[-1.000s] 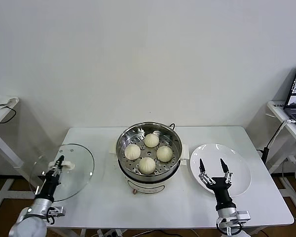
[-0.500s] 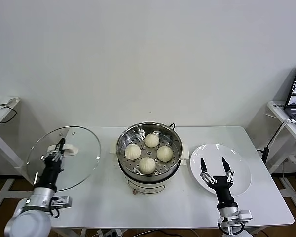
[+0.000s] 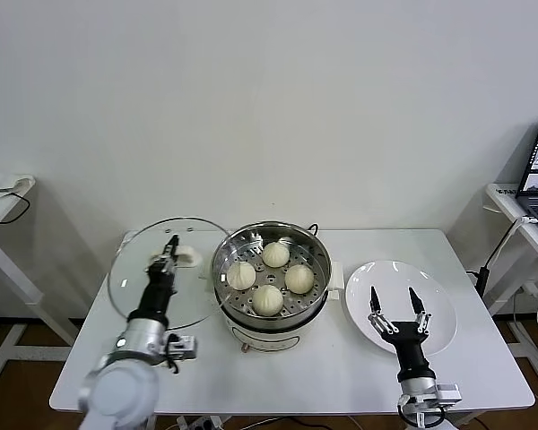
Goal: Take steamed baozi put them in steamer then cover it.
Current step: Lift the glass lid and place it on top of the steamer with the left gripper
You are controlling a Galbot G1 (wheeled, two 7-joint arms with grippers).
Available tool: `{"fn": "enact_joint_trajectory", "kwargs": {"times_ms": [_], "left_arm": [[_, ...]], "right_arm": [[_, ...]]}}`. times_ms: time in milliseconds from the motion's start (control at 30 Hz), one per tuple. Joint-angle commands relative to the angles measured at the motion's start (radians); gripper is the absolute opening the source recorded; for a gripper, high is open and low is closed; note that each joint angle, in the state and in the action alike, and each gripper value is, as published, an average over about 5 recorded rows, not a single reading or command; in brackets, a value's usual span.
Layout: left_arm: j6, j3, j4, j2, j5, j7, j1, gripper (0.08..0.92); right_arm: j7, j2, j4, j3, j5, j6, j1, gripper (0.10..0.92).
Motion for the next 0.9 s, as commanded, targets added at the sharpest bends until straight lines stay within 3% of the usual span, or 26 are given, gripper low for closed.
{"fn": "enact_joint_trajectory", "kwargs": {"times_ms": [33,400,900], "left_arm": [[0.168,0.314,0.111,-0.055,0.105,0.07,-0.224,0.188],[0.206,0.406,0.226,-0.17,0.137,0.076,-0.305,0.188],[0.23,0.444,0.299,-0.26,0.153,0.065,-0.335,0.188]], "right_arm": [[0.001,0.017,0.003,0.016,-0.007,-0.002,-0.003,0.823],[0.0,0.026,-0.007,0.037,-0.01,-0.001,-0.005,0.823],[0.001,0.032,-0.022,0.037,-0.023,-0.001,0.003,0.823]]}}
